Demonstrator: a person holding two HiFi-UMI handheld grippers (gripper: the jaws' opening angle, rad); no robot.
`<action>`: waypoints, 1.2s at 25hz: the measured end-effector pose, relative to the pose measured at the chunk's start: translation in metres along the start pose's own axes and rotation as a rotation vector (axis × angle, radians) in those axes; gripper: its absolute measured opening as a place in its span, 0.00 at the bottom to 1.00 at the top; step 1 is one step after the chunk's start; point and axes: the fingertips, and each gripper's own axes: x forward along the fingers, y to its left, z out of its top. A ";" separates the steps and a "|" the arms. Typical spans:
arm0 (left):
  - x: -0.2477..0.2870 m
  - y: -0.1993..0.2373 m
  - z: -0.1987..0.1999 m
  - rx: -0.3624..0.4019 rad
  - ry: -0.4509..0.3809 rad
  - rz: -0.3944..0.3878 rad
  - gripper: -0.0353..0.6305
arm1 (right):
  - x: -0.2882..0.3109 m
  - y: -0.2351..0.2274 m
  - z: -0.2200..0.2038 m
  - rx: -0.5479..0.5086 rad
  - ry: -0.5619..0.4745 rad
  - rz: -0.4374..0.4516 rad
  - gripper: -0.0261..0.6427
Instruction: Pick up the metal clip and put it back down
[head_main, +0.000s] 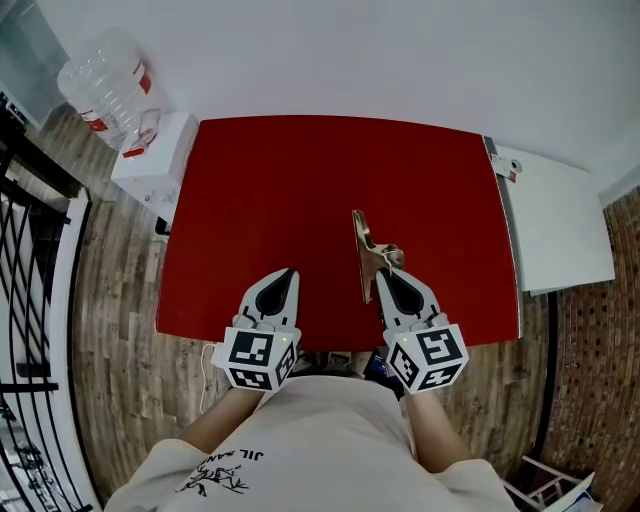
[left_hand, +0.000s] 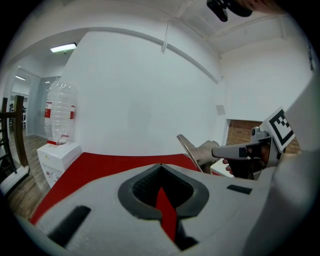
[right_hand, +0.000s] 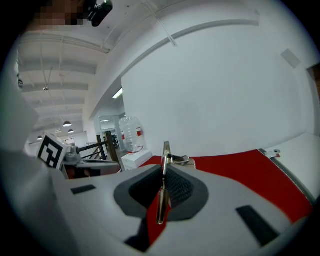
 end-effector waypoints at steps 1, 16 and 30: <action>-0.001 -0.002 0.000 0.005 0.003 -0.002 0.06 | -0.001 0.000 0.000 0.000 -0.001 -0.001 0.07; 0.001 -0.014 0.001 0.024 -0.011 -0.046 0.06 | -0.005 0.001 -0.001 0.002 -0.003 -0.002 0.07; 0.003 -0.011 -0.004 -0.006 0.007 -0.050 0.06 | -0.001 0.001 -0.002 0.020 0.005 0.005 0.07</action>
